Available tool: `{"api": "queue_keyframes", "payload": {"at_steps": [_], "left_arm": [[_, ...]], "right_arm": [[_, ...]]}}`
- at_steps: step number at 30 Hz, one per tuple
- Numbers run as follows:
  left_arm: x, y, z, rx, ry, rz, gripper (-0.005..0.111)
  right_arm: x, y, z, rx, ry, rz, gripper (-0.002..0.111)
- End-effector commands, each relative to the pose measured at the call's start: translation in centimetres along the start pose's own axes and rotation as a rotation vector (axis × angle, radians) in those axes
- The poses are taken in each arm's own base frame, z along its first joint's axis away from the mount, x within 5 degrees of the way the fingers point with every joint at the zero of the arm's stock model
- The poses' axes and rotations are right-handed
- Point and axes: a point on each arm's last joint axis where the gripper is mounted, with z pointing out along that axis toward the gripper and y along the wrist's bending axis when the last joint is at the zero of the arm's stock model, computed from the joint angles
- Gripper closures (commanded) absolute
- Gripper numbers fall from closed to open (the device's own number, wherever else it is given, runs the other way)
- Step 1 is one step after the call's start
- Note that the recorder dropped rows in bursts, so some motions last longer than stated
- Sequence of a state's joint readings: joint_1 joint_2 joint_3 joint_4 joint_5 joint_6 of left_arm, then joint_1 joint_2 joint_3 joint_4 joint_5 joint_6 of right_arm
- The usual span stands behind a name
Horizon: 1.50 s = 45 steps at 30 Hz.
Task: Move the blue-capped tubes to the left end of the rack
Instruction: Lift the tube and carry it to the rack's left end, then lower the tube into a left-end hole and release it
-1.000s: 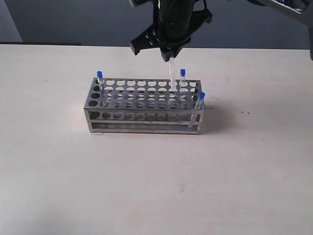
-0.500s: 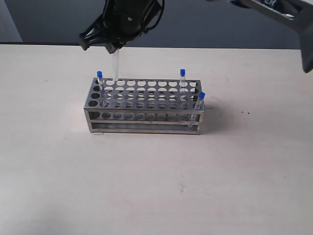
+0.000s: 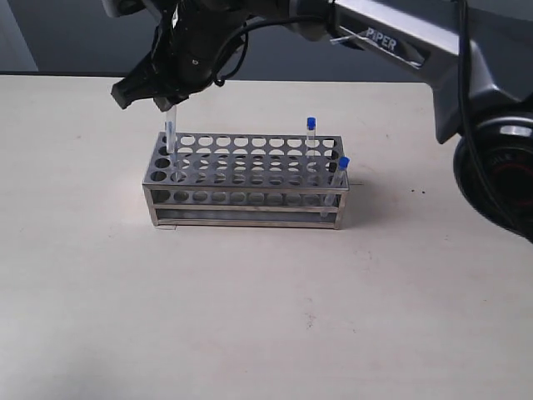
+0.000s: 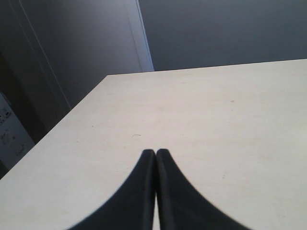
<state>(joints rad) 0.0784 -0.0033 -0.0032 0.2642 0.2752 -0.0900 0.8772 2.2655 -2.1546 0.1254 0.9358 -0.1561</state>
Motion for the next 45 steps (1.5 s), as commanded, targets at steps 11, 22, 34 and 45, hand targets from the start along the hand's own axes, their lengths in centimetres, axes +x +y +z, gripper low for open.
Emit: {"api": "queue_keyframes", "payload": {"at_steps": [11, 22, 34, 45], "left_arm": [[0.0, 0.0, 0.1, 0.005, -0.007, -0.004, 0.106], [0.0, -0.1, 0.1, 0.005, -0.007, -0.006, 0.106], [0.0, -0.1, 0.1, 0.005, -0.007, -0.006, 0.106], [0.0, -0.1, 0.1, 0.005, -0.007, -0.006, 0.106]], "right_arm": [[0.6, -0.1, 2.8, -0.015, 0.003, 0.004, 0.109], [1.2, 0.2, 4.8, -0.060, 0.001, 0.052, 0.109], [1.3, 0.4, 4.8, -0.086, 0.014, 0.072, 0.090], [1.4, 0.4, 4.4, -0.086, 0.037, 0.064, 0.090]]}}
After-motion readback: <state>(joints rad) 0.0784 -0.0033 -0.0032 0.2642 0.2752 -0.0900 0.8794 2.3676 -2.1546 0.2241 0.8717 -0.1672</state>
